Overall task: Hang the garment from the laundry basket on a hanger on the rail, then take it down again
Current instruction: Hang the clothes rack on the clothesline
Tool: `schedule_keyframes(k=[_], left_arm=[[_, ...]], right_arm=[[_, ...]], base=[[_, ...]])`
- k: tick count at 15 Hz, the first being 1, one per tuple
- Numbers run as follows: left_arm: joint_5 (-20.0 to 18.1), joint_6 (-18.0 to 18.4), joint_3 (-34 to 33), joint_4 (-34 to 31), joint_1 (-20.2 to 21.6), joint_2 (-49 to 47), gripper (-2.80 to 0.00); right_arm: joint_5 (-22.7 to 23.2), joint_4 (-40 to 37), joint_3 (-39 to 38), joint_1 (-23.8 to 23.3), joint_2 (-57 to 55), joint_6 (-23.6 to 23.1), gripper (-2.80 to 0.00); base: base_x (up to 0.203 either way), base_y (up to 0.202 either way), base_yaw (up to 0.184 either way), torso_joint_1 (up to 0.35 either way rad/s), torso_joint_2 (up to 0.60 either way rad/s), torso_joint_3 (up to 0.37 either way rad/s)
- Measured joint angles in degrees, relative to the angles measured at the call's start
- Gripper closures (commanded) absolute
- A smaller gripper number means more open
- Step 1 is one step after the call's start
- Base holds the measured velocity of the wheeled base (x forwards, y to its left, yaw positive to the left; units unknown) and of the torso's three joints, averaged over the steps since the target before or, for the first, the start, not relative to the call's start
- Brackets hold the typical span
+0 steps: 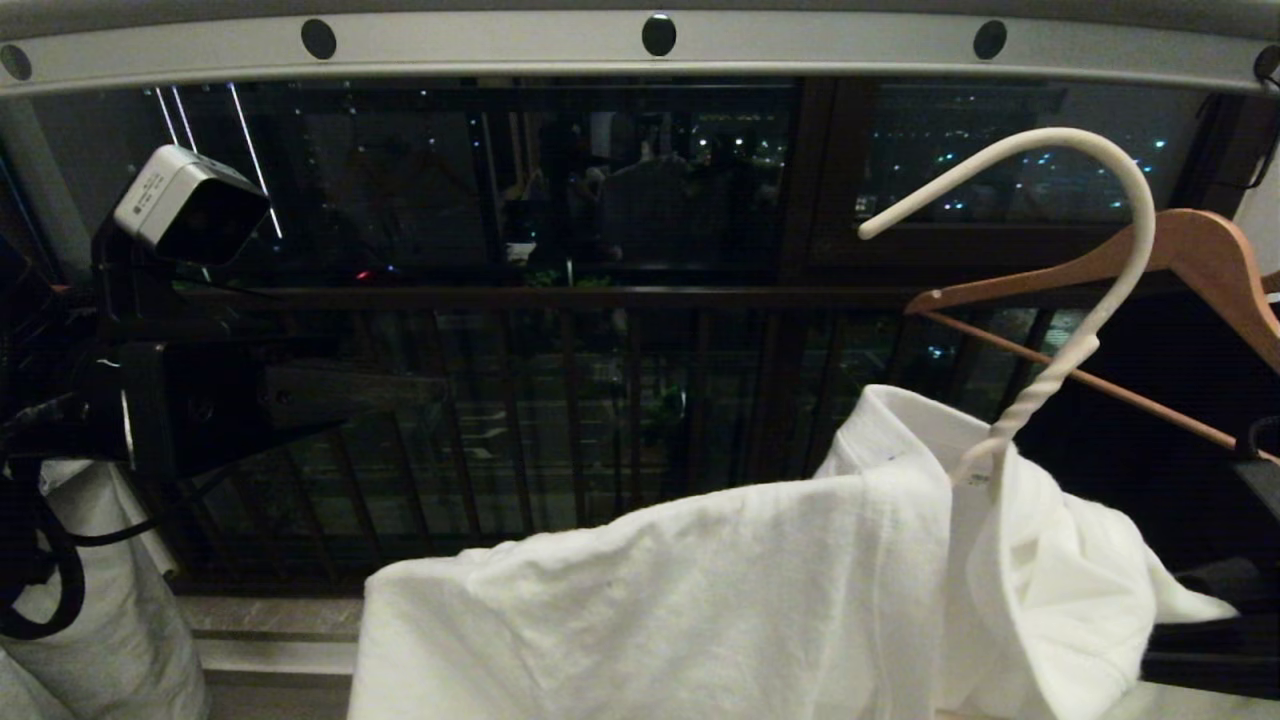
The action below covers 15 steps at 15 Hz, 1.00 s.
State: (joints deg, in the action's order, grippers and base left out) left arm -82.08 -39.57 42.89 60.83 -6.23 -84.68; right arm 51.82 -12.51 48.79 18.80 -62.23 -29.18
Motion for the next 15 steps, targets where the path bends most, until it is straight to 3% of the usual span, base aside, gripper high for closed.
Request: schedule_keyframes(k=[3,7,9,12,15], left_arm=[[0.0,0.0,0.0,0.0,-0.1,0.4,0.0],[0.1,-0.2,0.0,-0.4,-1.0,1.8,0.0],[0.1,-0.4,-0.1,-0.5,-1.6,2.4,0.0],[0.2,-3.1,-0.1,-0.3,-2.3,3.6,0.0],[0.2,-3.5,-0.1,-0.3,-2.5,5.0,0.0]], right_arm=[[0.0,0.2,0.0,-0.1,-0.1,0.7,0.0],[0.0,5.7,0.0,-0.5,-0.7,6.6,0.0],[0.0,7.2,-0.1,-0.5,-1.0,7.0,0.0],[-0.1,8.9,0.4,-0.2,-1.9,7.3,0.0],[-2.2,9.5,2.8,1.3,-2.9,9.7,0.0]], base=[[0.0,0.0,0.0,0.0,0.0,0.0],[0.0,0.0,0.0,0.0,0.0,0.0],[0.0,0.0,0.0,0.0,0.0,0.0],[0.0,0.0,0.0,0.0,0.0,0.0],[0.0,0.0,0.0,0.0,0.0,0.0]])
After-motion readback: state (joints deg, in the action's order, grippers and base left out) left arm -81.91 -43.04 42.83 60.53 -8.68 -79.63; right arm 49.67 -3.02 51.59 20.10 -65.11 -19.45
